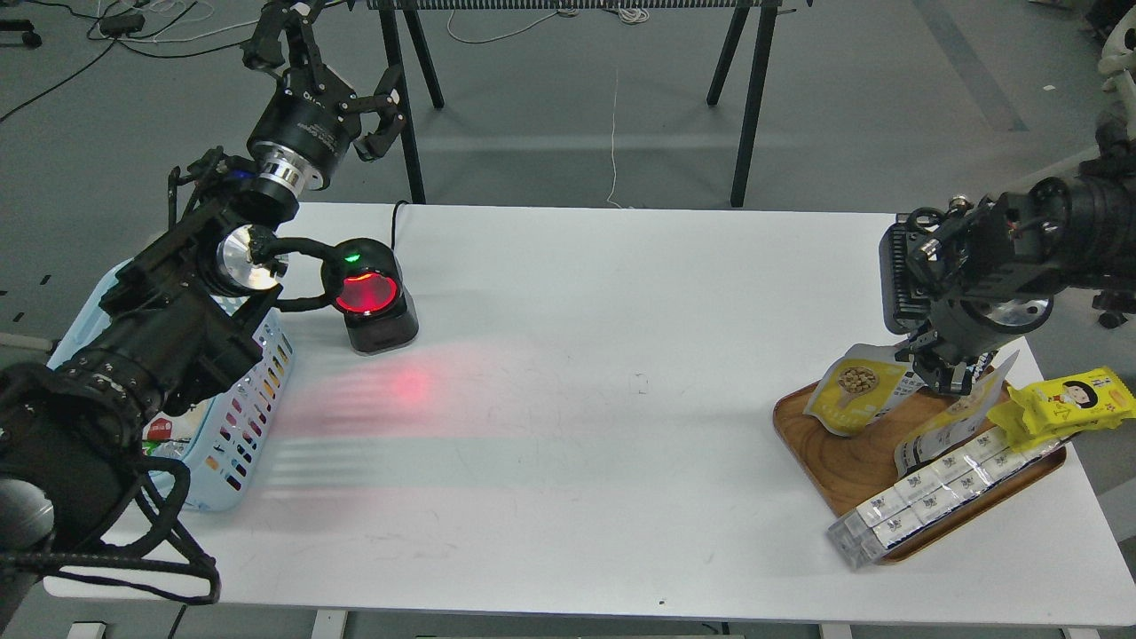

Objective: Scan snack and place in basket
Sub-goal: 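Reach the right gripper down to the yellow snack pouch on the tray, then lift the yellow pouch with the right gripper and set it upright mid-table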

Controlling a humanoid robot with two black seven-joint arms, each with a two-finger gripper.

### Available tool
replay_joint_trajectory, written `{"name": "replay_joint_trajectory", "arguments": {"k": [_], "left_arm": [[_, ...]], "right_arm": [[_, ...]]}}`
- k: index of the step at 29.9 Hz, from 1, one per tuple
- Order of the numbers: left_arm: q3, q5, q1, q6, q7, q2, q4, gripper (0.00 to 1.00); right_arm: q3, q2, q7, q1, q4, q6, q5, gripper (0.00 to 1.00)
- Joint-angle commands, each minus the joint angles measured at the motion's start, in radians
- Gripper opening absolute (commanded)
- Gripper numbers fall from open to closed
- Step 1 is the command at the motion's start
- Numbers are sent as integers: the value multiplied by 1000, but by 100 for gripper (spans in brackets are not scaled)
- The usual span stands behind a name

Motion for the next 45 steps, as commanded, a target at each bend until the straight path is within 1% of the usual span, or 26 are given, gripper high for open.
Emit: {"name": "replay_joint_trajectory", "arguments": {"k": [1,3,6,10,16,21,27,32,45], "left_arm": [[0,0,-2,0,1,3,0,99],[1,0,-3,0,1,4,0,99],[0,0,-3,0,1,7,0,99],[1,3,-1,0,0,12,0,99],[1,3,-1,0,0,20,0,100],[1,5,-1,0,0,20,0,99],[1,5,1,0,-2,21,0,99],[1,5,2,0,-2,21,5,99],[1,5,5,0,-3,20,24,99]], "right_arm": [[40,-14,0,39,25,1,1,0],[81,-18,0,55,39,4,1,0],[135,8,0,58,34,9,2,0],[189,112,0,55,7,13,88,0],[215,268,0,42,-113,13,165,0],[233,408,0,16,-176,13,295,0],[233,511,0,-14,-226,13,392,0],[239,552,0,-56,-280,13,395,0],[250,580,0,-93,-297,13,409,0]]}}
